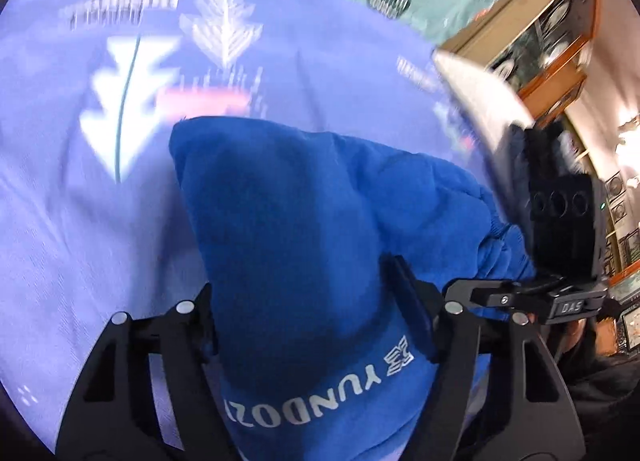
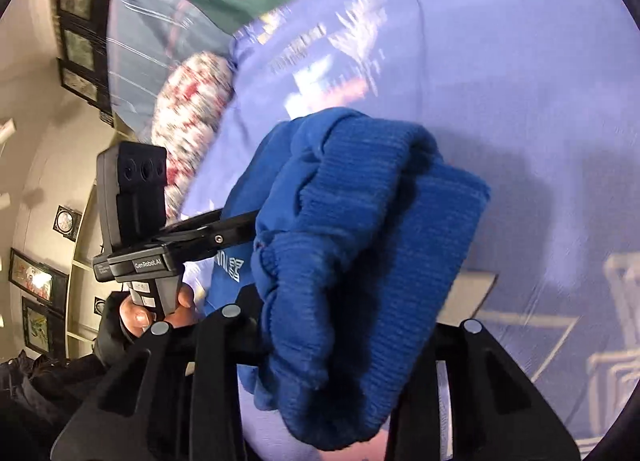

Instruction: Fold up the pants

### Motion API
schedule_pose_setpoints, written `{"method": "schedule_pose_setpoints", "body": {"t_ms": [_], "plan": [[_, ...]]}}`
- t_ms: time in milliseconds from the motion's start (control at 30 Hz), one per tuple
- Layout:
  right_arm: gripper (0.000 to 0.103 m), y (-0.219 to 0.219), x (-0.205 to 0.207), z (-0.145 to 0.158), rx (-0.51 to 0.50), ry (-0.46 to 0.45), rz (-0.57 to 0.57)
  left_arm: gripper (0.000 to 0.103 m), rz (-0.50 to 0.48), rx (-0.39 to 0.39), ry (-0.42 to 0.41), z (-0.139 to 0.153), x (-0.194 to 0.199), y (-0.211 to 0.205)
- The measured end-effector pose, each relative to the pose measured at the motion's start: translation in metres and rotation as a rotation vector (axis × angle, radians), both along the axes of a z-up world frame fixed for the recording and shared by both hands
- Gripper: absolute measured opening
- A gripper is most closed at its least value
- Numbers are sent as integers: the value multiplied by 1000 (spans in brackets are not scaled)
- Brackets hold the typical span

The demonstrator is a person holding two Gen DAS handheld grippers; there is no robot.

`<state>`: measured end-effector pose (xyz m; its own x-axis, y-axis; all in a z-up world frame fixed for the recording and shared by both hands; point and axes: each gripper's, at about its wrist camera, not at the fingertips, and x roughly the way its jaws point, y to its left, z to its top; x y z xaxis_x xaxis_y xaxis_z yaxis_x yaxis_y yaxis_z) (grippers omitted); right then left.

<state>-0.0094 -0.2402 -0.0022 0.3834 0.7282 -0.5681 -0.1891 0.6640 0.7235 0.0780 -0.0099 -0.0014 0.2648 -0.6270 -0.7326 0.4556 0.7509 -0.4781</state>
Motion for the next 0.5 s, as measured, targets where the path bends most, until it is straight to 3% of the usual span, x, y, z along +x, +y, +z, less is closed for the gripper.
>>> {"method": "schedule_pose_setpoints", "body": {"t_ms": [133, 233, 400, 433, 467, 500], "plan": [[35, -13, 32, 55, -37, -115, -30, 71, 5, -29, -105, 58, 37, -12], [35, -23, 82, 94, -81, -206, -72, 72, 45, -58, -186, 95, 85, -22], [35, -32, 184, 115, -113, -252, -144, 73, 119, -80, -237, 122, 181, -39], [36, -33, 205, 115, -119, -256, -155, 78, 132, -79, -244, 123, 208, -44], [42, -33, 226, 113, -123, -259, -161, 89, 133, -89, -235, 120, 234, -48], [47, -37, 256, 105, -128, -248, -164, 92, 138, -91, -224, 114, 253, -50]]}}
